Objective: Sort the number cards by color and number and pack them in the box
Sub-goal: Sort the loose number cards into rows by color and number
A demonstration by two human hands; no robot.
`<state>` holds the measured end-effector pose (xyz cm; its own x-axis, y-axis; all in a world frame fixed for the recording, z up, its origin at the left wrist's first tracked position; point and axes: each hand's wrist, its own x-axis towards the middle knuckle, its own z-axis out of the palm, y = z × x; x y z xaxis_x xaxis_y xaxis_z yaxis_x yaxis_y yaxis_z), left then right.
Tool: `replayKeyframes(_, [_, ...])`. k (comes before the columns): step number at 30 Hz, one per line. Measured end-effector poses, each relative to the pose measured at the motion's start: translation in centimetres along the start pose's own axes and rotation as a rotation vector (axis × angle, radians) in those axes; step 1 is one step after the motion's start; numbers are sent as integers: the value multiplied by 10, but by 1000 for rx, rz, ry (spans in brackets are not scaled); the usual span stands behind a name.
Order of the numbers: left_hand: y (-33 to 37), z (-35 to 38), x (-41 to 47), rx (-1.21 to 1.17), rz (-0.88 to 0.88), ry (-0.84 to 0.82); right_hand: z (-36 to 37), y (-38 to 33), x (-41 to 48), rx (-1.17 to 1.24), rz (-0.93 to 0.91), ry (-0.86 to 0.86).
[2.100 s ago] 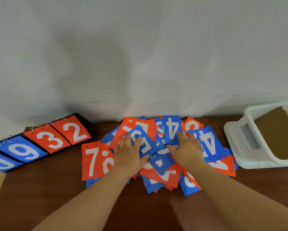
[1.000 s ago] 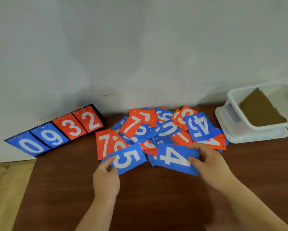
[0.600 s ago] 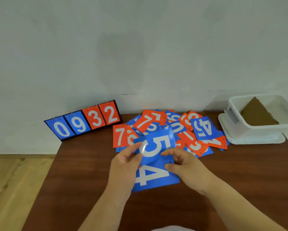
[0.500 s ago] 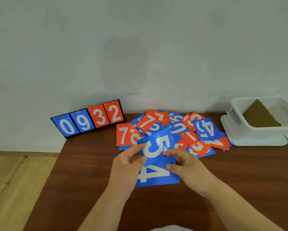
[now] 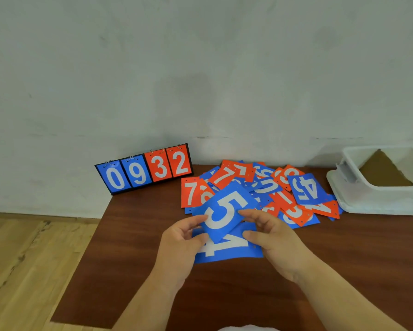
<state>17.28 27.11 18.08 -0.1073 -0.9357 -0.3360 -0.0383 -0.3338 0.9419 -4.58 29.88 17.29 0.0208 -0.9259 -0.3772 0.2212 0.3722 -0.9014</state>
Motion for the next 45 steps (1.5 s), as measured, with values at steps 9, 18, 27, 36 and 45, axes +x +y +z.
replayKeyframes(9, [-3, -34, 4, 19, -30, -55, 25, 1, 10, -201, -10, 88])
replayKeyframes(18, [-27, -82, 25, 190, -171, 204, 28, 22, 28, -193, 2, 610])
replayKeyframes(27, [-82, -126, 44, 96, -215, 224, 40, 97, 18, -324, 154, 635])
replayKeyframes(36, [-152, -116, 40, 651, -178, -182, 10, 163, 3, -707, 359, 518])
replayKeyframes(45, [-182, -94, 39, 1405, 66, -313, 7, 199, 7, -1523, 278, 227])
